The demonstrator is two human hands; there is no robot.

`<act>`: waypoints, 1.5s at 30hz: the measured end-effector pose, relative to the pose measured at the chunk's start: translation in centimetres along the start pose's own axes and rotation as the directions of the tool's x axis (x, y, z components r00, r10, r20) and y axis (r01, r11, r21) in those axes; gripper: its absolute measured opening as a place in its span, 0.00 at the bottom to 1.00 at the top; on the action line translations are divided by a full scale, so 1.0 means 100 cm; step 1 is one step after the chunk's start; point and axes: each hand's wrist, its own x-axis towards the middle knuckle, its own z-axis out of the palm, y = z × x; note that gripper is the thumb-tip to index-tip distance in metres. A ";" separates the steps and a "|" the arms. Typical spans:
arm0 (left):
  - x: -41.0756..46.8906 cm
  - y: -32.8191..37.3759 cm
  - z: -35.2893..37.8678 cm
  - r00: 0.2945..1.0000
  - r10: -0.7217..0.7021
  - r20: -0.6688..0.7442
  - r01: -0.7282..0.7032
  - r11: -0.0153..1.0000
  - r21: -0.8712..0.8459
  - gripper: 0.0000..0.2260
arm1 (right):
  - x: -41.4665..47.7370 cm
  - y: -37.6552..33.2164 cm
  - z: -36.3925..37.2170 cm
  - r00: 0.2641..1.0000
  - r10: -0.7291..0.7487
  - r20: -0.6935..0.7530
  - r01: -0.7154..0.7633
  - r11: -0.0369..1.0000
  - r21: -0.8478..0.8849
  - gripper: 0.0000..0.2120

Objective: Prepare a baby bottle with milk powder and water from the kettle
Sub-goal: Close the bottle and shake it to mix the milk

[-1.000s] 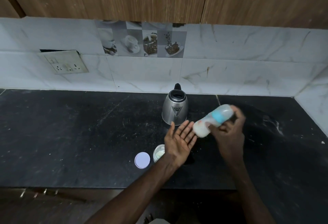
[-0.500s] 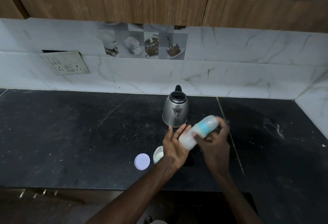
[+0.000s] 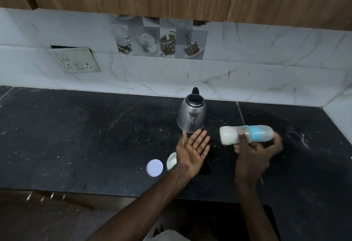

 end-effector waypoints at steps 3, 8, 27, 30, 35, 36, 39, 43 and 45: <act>-0.001 -0.005 0.003 1.000 -0.016 -0.017 0.015 0.999 -0.043 0.30 | -0.010 0.007 0.005 0.983 0.013 0.181 0.014 0.989 -0.147 0.39; 0.000 -0.005 0.005 1.000 -0.017 -0.006 0.017 1.000 0.007 0.30 | 0.000 0.011 -0.003 0.998 0.030 0.061 -0.027 0.999 -0.047 0.36; 0.007 -0.002 0.008 0.999 -0.005 0.039 0.010 0.993 -0.119 0.31 | -0.021 0.034 0.005 0.886 0.020 0.464 0.136 0.944 -0.301 0.43; 0.010 0.002 0.007 0.999 0.000 0.035 0.004 0.995 -0.105 0.31 | -0.017 0.036 0.002 0.833 0.012 0.554 0.187 0.935 -0.302 0.42; 0.008 0.006 0.004 0.999 -0.032 0.022 0.034 0.994 -0.099 0.29 | 0.007 0.032 -0.005 0.762 0.063 0.645 0.204 0.921 -0.331 0.35; 0.008 0.005 0.005 0.999 -0.038 0.026 0.041 0.994 -0.103 0.29 | 0.010 0.030 -0.005 0.756 0.072 0.651 0.207 0.917 -0.342 0.35; 0.011 0.002 0.010 0.997 -0.068 0.044 0.073 0.991 -0.112 0.28 | 0.019 0.028 -0.004 0.748 0.097 0.656 0.205 0.907 -0.368 0.36; 0.022 -0.007 0.009 0.995 -0.095 0.022 0.096 0.990 -0.102 0.26 | 0.027 0.033 -0.006 0.759 0.085 0.646 0.234 0.890 -0.391 0.35; 0.026 -0.009 0.003 0.998 -0.038 -0.052 0.038 0.999 0.003 0.24 | 0.025 0.042 -0.007 0.775 0.069 0.628 0.255 0.876 -0.410 0.36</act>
